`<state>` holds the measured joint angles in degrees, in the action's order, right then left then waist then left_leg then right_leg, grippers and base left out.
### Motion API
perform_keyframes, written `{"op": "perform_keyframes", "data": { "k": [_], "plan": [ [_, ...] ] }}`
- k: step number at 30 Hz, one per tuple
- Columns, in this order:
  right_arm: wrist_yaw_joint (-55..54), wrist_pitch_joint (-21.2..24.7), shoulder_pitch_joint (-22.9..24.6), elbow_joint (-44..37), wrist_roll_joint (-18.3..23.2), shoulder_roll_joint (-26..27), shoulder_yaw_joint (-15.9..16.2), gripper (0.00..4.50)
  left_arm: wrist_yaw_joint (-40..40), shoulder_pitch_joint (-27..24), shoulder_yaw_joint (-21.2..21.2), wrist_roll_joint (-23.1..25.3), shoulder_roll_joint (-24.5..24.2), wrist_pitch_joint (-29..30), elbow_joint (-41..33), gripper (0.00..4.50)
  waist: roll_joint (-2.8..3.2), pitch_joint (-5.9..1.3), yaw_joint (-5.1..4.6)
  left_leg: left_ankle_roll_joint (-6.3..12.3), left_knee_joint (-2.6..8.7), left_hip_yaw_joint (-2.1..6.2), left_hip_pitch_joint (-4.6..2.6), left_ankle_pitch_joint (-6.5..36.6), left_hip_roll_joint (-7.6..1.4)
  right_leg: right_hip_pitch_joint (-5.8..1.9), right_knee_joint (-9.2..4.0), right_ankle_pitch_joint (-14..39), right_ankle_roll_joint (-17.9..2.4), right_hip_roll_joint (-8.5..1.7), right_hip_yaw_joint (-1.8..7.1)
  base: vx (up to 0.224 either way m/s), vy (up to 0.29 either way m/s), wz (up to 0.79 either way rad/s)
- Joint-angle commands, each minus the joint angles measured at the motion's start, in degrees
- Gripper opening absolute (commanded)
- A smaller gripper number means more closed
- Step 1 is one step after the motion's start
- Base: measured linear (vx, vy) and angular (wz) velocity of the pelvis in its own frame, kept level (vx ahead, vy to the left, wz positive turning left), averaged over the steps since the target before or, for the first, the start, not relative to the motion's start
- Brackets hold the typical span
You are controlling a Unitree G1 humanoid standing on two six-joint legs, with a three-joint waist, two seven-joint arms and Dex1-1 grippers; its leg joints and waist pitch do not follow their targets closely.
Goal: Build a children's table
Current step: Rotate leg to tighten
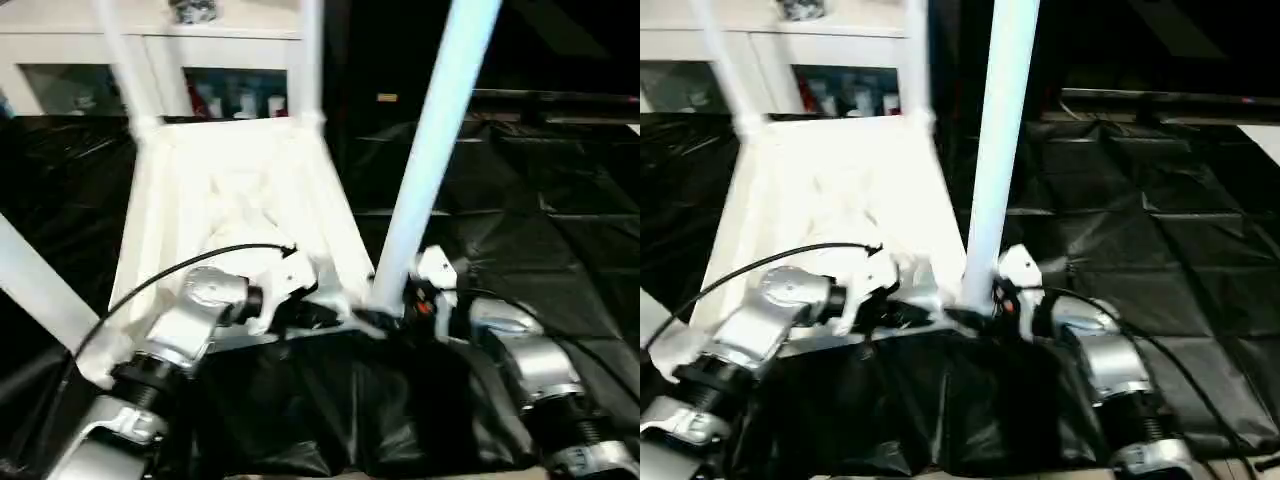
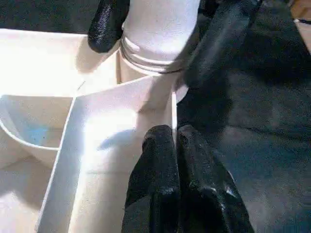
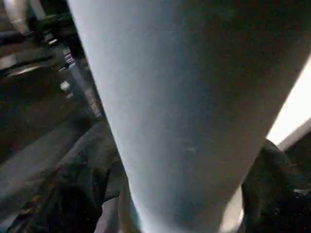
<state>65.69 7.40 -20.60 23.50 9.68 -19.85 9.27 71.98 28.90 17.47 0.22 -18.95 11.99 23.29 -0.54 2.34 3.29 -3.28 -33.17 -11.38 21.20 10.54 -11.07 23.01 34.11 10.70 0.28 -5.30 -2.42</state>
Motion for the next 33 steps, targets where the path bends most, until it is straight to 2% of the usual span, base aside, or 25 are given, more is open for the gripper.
{"op": "perform_keyframes", "data": {
  "k": [1,2,6,8,9,12,16,19,20,22,24,26,27,28,29,30,32,33],
  "plan": [
    [4.6,1.2,-0.2,-1.1,0.9,-0.3,3.2,3.62,2.4,0.3,1.7,-1.4,0.5,-1.6,-1.3,0.0,-0.29,-2.91,0.02,4.27,3.85,0.56,-0.87,12.4,-2.39,-2.46,-3.52,7.9,-15.4,-2.43,1.78,0.0,0.0,0.0],
    [5.2,1.3,-0.3,-1.1,1.0,-0.6,3.3,3.62,2.7,0.4,1.6,-1.5,0.3,-1.8,-1.0,0.0,-0.12,-2.9,0.33,3.38,3.94,0.59,-1.07,13.6,-2.45,-2.29,-3.69,10.4,-14.7,-2.53,1.85,0.0,0.0,0.0],
    [7.5,2.5,-0.9,-1.2,1.9,-1.0,3.5,3.49,4.1,0.7,1.8,-1.8,-0.6,-2.3,-0.2,0.0,-0.17,-2.98,0.43,2.58,4.0,0.69,-0.93,13.3,-2.4,-2.39,-3.6,10.5,-14.3,-2.55,1.86,0.0,0.0,0.0],
    [7.6,2.5,-0.9,-1.2,1.8,-1.0,3.5,3.49,4.2,0.7,1.8,-1.8,-0.6,-2.3,-0.1,0.0,-0.14,-3.08,0.45,2.67,3.9,0.67,-0.92,12.4,-2.39,-2.41,-3.44,9.1,-14.4,-2.54,1.86,0.0,0.0,0.0],
    [7.6,2.8,-0.8,-1.4,2.0,-0.9,3.6,3.19,4.3,0.8,1.8,-1.8,-0.6,-2.3,-0.1,0.0,-0.13,-3.14,0.47,2.83,3.83,0.67,-0.83,11.6,-2.35,-2.48,-3.32,7.9,-14.6,-2.55,1.84,0.0,0.0,0.0],
    [7.7,3.3,-0.2,-2.1,2.2,-0.7,3.7,3.19,4.0,0.9,2.0,-1.8,-0.5,-2.4,0.1,0.0,-0.12,-3.27,0.55,3.44,3.64,0.61,-0.82,10.1,-2.29,-2.59,-3.07,5.5,-15.3,-2.52,1.79,0.0,0.0,0.0],
    [5.2,4.0,1.3,-2.9,2.2,0.3,3.4,2.78,1.1,1.4,1.3,-1.7,1.0,-1.6,0.6,0.0,-0.12,-3.23,0.86,3.75,3.61,0.56,-0.86,9.7,-2.34,-2.56,-3.03,5.1,-15.4,-2.48,1.8,0.0,0.0,0.0],
    [-0.3,5.0,2.6,-2.9,1.8,2.4,2.2,2.63,-4.2,2.2,0.0,-0.7,3.7,-0.1,1.2,0.0,-0.13,-2.96,1.05,2.62,3.89,0.58,-1.08,12.2,-2.35,-2.29,-3.54,9.3,-14.5,-2.56,1.92,0.0,0.0,0.0],
    [-7.1,4.0,3.0,-1.6,0.4,5.1,0.8,2.61,-7.0,2.1,-0.2,-0.2,5.2,1.1,0.5,0.0,-0.06,-2.79,1.01,1.25,4.16,0.76,-1.24,15.3,-2.24,-2.24,-4.23,15.0,-13.0,-2.76,1.96,0.0,0.0,0.0],
    [-10.9,3.4,3.1,-0.6,-0.5,6.5,0.1,2.61,-8.4,2.0,-0.2,0.0,6.0,1.7,0.2,0.0,-0.11,-2.69,0.94,0.3,4.3,0.89,-1.36,16.5,-2.21,-1.98,-4.54,17.9,-11.9,-2.86,2.01,0.0,0.0,0.0],
    [-19.7,2.9,3.1,1.7,-1.6,9.9,-2.2,2.6,-11.2,1.5,-0.2,0.3,7.9,3.3,-0.7,0.0,-0.18,-2.61,0.23,-1.12,4.62,1.2,-1.05,17.7,-2.08,-1.88,-4.92,22.3,-9.7,-2.92,1.93,0.0,0.0,0.0],
    [-25.7,3.1,3.1,2.9,-1.8,13.0,-3.9,2.59,-13.5,0.9,0.3,0.9,9.6,4.2,-1.7,0.0,-0.22,-2.53,-0.66,-1.53,4.69,1.43,-0.97,19.6,-1.96,-1.7,-5.27,25.6,-8.5,-2.89,1.78,0.0,0.0,0.0],
    [-27.6,2.7,3.0,3.1,-2.0,14.1,-4.3,2.59,-14.6,0.7,0.4,1.2,10.3,4.5,-1.9,0.0,0.81,-2.47,-0.85,-1.79,4.85,1.79,-0.98,20.4,-1.89,-1.73,-5.42,27.0,-7.6,-2.9,1.62,0.0,0.0,0.0],
    [-28.5,2.5,3.0,3.2,-2.1,14.6,-4.5,2.59,-15.2,0.6,0.4,1.3,10.6,4.6,-2.0,0.0,0.46,-2.46,-1.22,-1.69,4.82,1.63,-1.1,21.3,-1.91,-1.45,-5.84,27.2,-7.4,-2.72,1.65,0.0,0.0,0.0],
    [-33.7,2.8,2.7,3.7,-2.9,16.9,-5.2,2.59,-17.4,0.3,0.7,1.8,12.2,4.8,-2.4,0.0,0.1,-2.49,-1.41,-1.3,4.71,1.68,-1.14,22.1,-1.79,-1.39,-5.9,27.4,-7.2,-2.65,1.63,0.0,0.0,0.0],
    [-35.3,2.5,2.6,3.6,-3.1,17.8,-5.4,2.59,-17.9,0.0,0.9,1.7,12.9,5.0,-2.8,0.0,0.11,-2.48,-1.59,-1.25,4.71,1.6,-1.12,21.9,-1.83,-1.14,-5.9,27.0,-7.3,-2.64,1.81,0.0,0.0,0.0],
    [-36.3,1.8,2.8,3.1,-3.7,18.4,-5.2,2.59,-18.3,-0.4,1.0,1.5,13.6,5.3,-3.6,0.0,0.18,-2.55,-1.71,-1.04,4.83,1.74,-0.82,21.5,-1.78,-1.45,-5.83,26.9,-7.0,-2.61,1.65,0.0,0.0,0.0],
    [-36.3,1.8,2.9,2.9,-3.5,18.5,-5.4,2.94,-18.3,-0.6,1.1,1.5,13.6,5.4,-3.8,0.0,0.17,-2.59,-1.71,-0.85,4.77,1.66,-0.89,21.5,-1.82,-1.31,-5.79,25.9,-7.1,-2.52,1.72,0.0,0.0,0.0]
  ]
}}
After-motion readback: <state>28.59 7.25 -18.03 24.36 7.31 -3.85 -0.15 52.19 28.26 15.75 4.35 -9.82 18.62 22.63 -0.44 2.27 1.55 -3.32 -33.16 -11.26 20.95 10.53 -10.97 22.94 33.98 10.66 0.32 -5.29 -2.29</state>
